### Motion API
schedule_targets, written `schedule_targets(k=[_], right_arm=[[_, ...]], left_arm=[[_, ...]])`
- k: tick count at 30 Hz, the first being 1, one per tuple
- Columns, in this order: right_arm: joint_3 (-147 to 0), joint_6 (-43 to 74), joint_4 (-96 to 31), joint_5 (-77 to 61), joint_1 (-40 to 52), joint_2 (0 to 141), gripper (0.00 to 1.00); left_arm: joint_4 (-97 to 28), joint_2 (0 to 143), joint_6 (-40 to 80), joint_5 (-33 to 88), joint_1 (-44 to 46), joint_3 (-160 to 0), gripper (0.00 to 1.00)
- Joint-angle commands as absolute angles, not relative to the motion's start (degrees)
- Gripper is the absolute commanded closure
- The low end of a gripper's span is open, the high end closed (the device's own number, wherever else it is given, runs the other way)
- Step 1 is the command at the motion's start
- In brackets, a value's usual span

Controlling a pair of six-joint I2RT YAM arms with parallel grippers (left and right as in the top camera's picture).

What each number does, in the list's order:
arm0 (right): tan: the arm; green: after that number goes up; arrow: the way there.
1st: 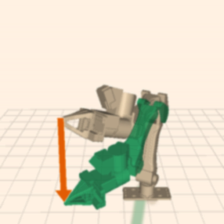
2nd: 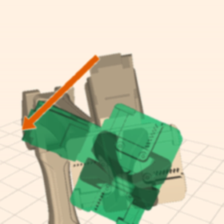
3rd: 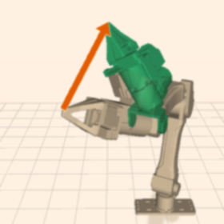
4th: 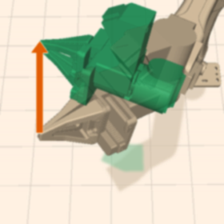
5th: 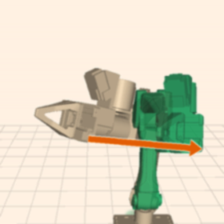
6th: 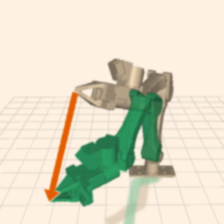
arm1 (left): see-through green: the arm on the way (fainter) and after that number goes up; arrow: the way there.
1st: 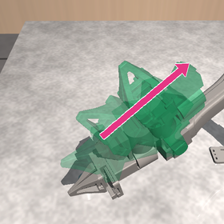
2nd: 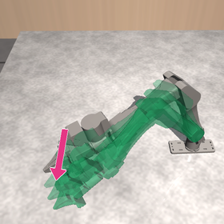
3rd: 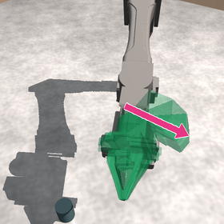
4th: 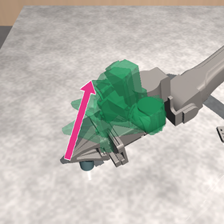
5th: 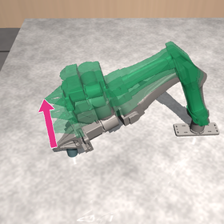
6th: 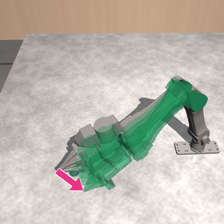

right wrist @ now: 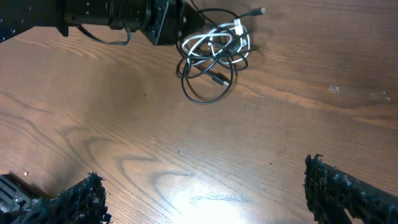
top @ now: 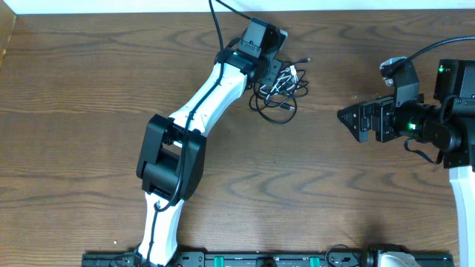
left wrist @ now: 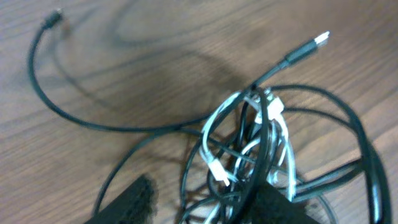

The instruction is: Untangle cables

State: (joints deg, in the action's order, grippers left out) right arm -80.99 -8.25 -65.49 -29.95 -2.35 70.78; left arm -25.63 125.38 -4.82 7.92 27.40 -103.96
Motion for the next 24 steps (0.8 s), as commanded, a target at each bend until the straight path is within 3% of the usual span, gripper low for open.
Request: schedule_targets(k=[1, 5, 18, 24], right_arm=[[-80.75, -9.34, -65.60, -29.89, -2.57, 70.54, 0.01], [-80.75, -9.32, -65.82, -29.89, -2.57, 70.54, 0.01], [-80.73, -7.86, -65.41, -29.93, -2.57, 71.92, 0.04], [-80.73, -1.45, -63.57, -31.59, -2.46, 75.92, 0.09]], left_arm=[[-23.79, 126.06, -5.32, 6.81, 27.16, -105.23, 0.67], [-22.85, 125.86, -4.64, 6.81, 27.20, -105.25, 0.92], [-34.79, 109.91, 7.40, 7.53, 27.20, -105.25, 0.92], [-40.97, 101.67, 9.19, 16.16, 27.20, -105.25, 0.92]])
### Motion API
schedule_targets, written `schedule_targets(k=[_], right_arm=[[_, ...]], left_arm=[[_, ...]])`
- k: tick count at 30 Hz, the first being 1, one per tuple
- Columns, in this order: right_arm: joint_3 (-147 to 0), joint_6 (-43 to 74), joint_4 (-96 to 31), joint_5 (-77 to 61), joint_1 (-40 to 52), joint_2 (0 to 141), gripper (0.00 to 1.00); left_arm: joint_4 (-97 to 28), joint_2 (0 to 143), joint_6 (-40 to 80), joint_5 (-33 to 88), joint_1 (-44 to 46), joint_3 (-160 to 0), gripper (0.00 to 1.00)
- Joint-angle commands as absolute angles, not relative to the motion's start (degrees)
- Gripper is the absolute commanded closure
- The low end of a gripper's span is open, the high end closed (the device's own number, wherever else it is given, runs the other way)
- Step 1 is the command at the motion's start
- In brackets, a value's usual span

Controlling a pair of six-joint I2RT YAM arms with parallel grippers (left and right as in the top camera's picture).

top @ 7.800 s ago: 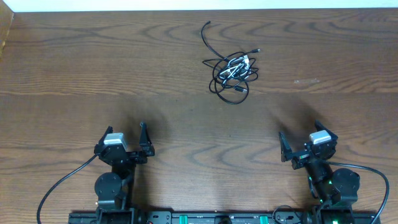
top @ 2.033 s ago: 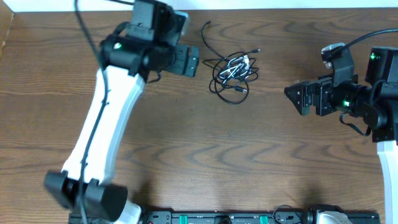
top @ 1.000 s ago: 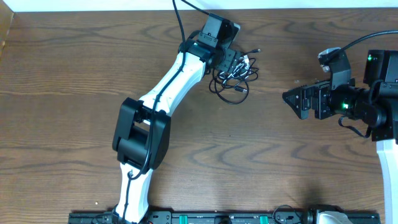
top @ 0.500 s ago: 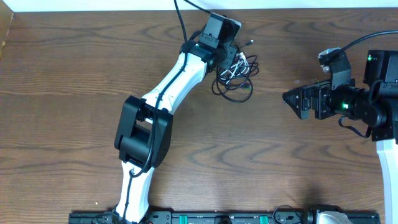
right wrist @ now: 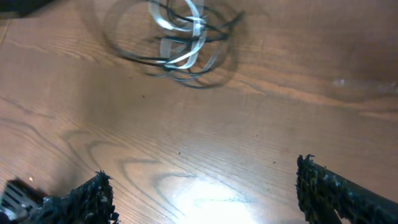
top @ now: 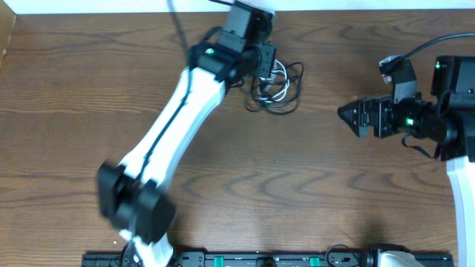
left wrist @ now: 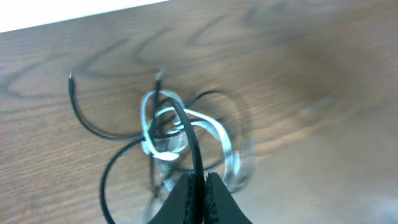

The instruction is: Untangle cables

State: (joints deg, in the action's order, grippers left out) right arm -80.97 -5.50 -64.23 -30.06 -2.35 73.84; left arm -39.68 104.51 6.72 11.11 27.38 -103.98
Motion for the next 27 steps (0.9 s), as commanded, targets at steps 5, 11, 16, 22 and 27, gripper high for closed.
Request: schedule_targets(k=[5, 11, 16, 22, 27], right_arm=[[-80.73, 2.81, -59.83, -36.27, -0.43, 79.99, 0.12], [-80.73, 8.91, -54.61, -36.38, 5.13, 85.03, 0.17], [-80.73, 11.33, -52.14, -35.35, 9.58, 89.56, 0.22], [-80.73, 12.91, -49.82, -34.87, 11.73, 94.19, 0.21], [-80.73, 12.91, -45.82, -34.87, 13.89, 97.45, 0.21]], left_arm=[[-44.36, 99.07, 15.20, 16.32, 27.20, -105.25, 0.92], [-45.15, 99.04, 16.25, 20.75, 27.20, -105.25, 0.92], [-45.15, 98.98, 17.30, 21.91, 27.18, -105.25, 0.92], [-43.99, 95.88, 19.88, 22.57, 25.71, -105.25, 0.92], [-41.45, 90.43, 22.72, 24.62, 25.08, -105.25, 0.92]])
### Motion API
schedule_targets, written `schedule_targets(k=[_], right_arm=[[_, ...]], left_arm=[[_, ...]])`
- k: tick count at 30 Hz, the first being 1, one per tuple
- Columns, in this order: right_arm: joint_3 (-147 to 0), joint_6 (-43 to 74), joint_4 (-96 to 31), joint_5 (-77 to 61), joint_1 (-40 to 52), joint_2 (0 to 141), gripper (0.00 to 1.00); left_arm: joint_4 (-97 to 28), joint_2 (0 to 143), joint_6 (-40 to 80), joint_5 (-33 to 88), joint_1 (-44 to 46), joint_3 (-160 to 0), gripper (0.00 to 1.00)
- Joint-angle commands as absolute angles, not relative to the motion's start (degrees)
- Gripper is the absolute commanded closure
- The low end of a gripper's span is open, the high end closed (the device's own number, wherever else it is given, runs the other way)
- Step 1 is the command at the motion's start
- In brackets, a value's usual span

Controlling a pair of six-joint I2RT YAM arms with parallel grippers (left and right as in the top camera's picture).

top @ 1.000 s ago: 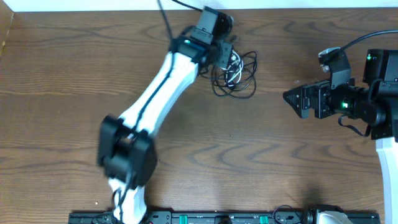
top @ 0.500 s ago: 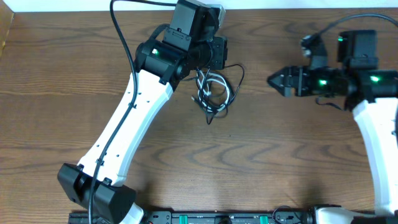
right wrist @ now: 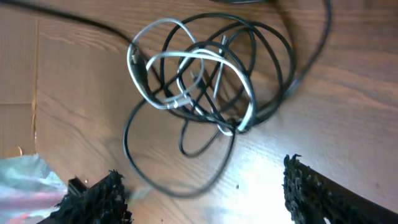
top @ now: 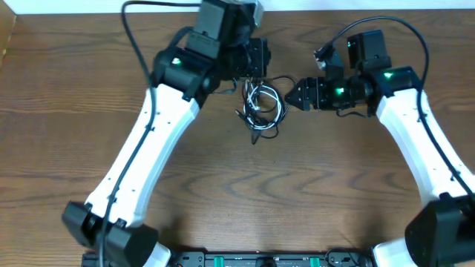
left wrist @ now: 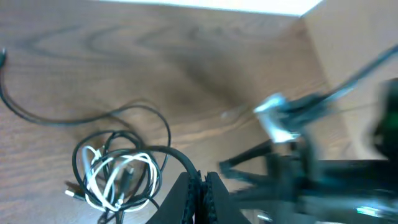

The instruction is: Untangle cables

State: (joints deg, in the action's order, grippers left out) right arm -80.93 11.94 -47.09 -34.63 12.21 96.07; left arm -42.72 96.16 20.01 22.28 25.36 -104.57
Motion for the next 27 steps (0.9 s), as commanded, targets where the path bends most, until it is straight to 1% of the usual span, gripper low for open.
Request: schedule_targets(k=[1, 4, 9, 11, 12, 18, 23, 24, 27], right_arm=[[-80.73, 13.26, -44.88, -34.85, 14.35, 98.02, 0.21], [-80.73, 13.76, -42.37, -34.41, 15.59, 99.77, 0.22], [-80.73, 15.70, -40.32, -31.66, 17.15, 102.28, 0.22], [-80.73, 15.84, -39.59, -31.64, 17.52, 102.89, 0.25], [-80.73, 15.86, -39.35, -31.64, 17.56, 102.96, 0.28], [-80.73, 15.86, -38.52, -30.22, 17.76, 103.04, 0.56], [-80.73, 15.84, -38.76, -27.16, 18.26, 103.09, 0.88], [-80.73, 15.84, -38.83, -26.85, 18.26, 103.09, 0.98], [-80.79, 15.84, -39.27, -26.48, 17.47, 102.85, 0.99]], left_arm=[[-41.10, 89.34, 23.79, 25.04, 25.08, -105.25, 0.92], [-40.38, 86.21, 26.33, 27.05, 25.08, -105.25, 0.92], [-40.12, 81.95, 26.72, 28.49, 25.08, -105.25, 0.92], [-40.01, 80.49, 26.70, 28.49, 25.08, -105.25, 0.92], [-39.92, 79.94, 26.70, 28.47, 25.08, -105.25, 0.92], [-39.07, 78.19, 26.79, 28.51, 25.08, -105.25, 0.92], [-37.82, 77.67, 26.89, 27.88, 24.80, -105.25, 0.92], [-37.82, 77.67, 26.85, 27.20, 24.49, -105.25, 0.92], [-39.68, 77.69, 26.61, 22.59, 23.05, -105.25, 0.92]])
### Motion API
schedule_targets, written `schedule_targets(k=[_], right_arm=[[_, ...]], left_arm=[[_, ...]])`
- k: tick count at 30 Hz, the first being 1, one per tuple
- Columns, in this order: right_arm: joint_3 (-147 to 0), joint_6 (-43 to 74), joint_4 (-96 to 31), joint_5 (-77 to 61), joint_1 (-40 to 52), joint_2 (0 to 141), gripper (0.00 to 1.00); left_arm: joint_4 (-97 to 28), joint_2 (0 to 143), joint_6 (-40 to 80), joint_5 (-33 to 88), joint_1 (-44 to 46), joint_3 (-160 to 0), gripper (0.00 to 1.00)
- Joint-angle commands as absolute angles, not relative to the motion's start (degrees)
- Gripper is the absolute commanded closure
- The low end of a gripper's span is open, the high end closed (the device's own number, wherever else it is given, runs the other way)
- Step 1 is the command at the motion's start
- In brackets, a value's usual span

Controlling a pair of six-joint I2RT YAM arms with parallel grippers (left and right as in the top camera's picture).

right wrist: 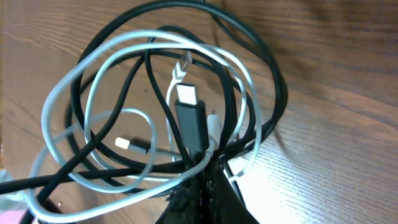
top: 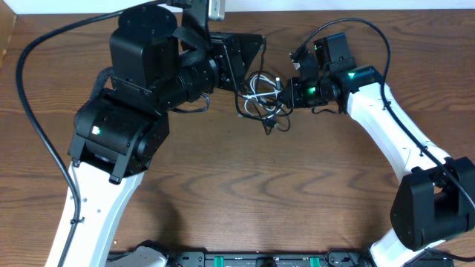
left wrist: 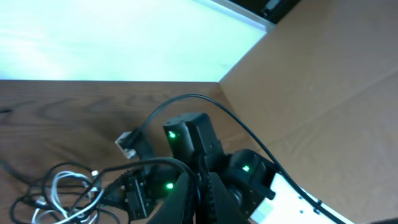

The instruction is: Untangle cables

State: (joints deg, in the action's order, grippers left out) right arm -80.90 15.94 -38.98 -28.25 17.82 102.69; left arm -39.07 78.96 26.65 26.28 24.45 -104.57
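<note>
A tangle of black and white cables (top: 260, 93) lies on the wooden table (top: 334, 185) at the far middle. My left gripper (top: 256, 46) is raised above and left of it, shut on a black cable (left wrist: 155, 163) that runs down to the tangle (left wrist: 56, 193). My right gripper (top: 284, 94) is at the tangle's right side, shut on strands of it. In the right wrist view the loops (right wrist: 168, 106) fan out above the shut right gripper (right wrist: 204, 177), and a black plug (right wrist: 189, 121) leads into it. In the left wrist view the left gripper (left wrist: 200, 182) pinches the cable.
A cardboard wall (left wrist: 323, 81) stands beyond the table on the right. A black rail (top: 260, 259) runs along the front edge. The bulky left arm (top: 141, 96) hangs high over the table's left half.
My right gripper was open beside the tangle; now it is shut on the tangle's right side. The left arm is higher, still holding the black cable.
The left gripper was down on the tangle at the far edge while the right gripper stood open far to the right. Then the left was shut on a black cable. Then the tangle was nearer the middle with the right gripper open beside it, and now shut on it.
</note>
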Motion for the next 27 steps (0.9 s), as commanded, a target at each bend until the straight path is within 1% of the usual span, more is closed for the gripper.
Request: schedule_targets(k=[1, 4, 7, 14, 20, 24, 27], right_arm=[[-80.93, 15.84, -39.72, -26.48, 16.99, 102.59, 0.99], [-82.30, 15.29, -42.87, -26.26, 14.66, 101.30, 0.99], [-85.36, 15.09, -48.97, -23.55, 11.99, 100.36, 0.99], [-97.95, 11.20, -66.57, -13.87, 6.55, 100.05, 0.99], [-108.73, 9.23, -76.62, -7.75, 2.50, 100.05, 0.99], [-112.42, 8.88, -79.55, -7.70, -1.02, 100.05, 0.99], [-112.75, 7.75, -80.66, -10.52, -3.20, 100.05, 0.99]], left_arm=[[-40.93, 77.69, 26.06, 19.94, 22.52, -105.25, 0.92], [-45.47, 77.80, 23.77, 10.17, 20.73, -105.25, 0.92], [-49.69, 78.28, 22.74, -0.47, 18.94, -105.23, 0.92], [-56.05, 81.14, 20.34, -15.57, 15.66, -105.23, 0.92], [-60.10, 85.54, 19.73, -20.23, 12.08, -105.23, 0.92], [-62.48, 88.55, 19.73, -20.21, 8.73, -105.23, 0.92], [-63.66, 90.17, 19.00, -20.18, 7.53, -105.23, 0.92]])
